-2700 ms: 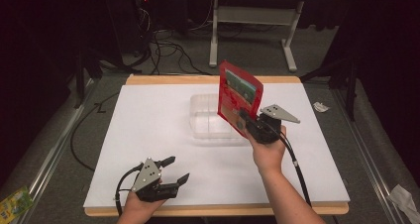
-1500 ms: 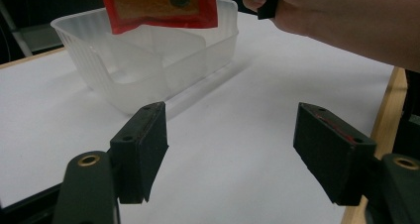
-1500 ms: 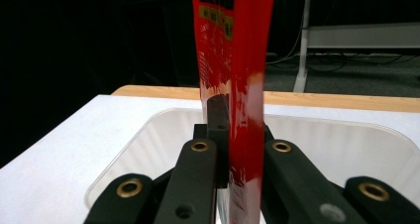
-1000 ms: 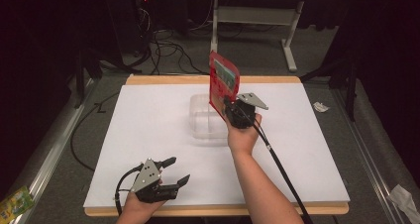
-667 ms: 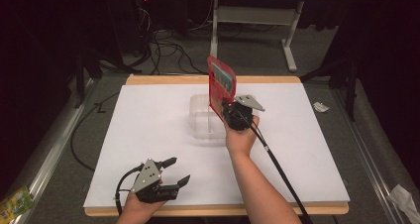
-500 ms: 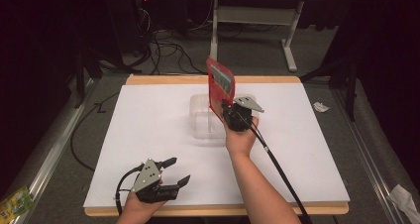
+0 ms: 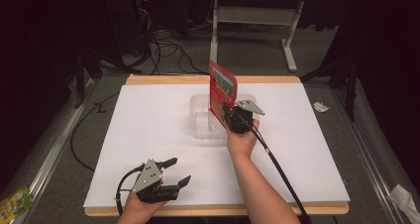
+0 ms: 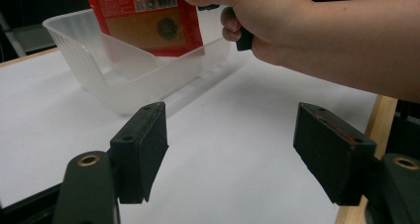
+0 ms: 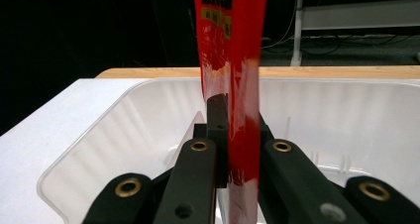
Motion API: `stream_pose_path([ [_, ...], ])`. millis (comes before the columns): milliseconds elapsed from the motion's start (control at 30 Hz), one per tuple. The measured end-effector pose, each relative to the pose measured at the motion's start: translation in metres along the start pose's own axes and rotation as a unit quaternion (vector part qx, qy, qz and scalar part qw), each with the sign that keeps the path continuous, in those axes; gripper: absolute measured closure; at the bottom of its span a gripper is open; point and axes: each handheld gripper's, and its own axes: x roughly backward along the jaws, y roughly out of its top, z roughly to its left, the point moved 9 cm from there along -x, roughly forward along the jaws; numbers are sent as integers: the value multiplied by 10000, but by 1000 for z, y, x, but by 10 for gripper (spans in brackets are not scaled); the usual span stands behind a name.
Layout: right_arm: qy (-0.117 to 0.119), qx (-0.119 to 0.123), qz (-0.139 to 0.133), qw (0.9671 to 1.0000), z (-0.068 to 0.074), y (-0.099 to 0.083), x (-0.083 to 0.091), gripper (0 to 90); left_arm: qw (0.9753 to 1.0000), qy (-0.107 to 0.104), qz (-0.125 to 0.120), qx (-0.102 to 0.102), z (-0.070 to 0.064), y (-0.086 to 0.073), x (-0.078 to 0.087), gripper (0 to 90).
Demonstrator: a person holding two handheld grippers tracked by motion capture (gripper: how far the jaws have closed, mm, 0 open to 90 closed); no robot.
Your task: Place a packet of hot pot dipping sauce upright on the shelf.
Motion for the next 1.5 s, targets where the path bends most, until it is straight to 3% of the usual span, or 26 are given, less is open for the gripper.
stream_pose_path([
  [333,15,60,143,9999,-3,-14,-1,870,10000,-15,9,5,0,0,0,298],
  [667,127,177,244,9995,-2,-15,-1,827,10000,-23,24,6,0,-1,-1,298],
  [1033,389,342,400,9979,0,-10,5,583,10000,-28,40,1,0,-1,-2,298],
  [1233,678,377,584,9953,3,-7,11,414,10000,-46,68,-5,-1,-2,-2,297],
  [1500,748,502,585,9942,5,-2,24,216,10000,-48,77,-12,-1,-2,-3,297],
])
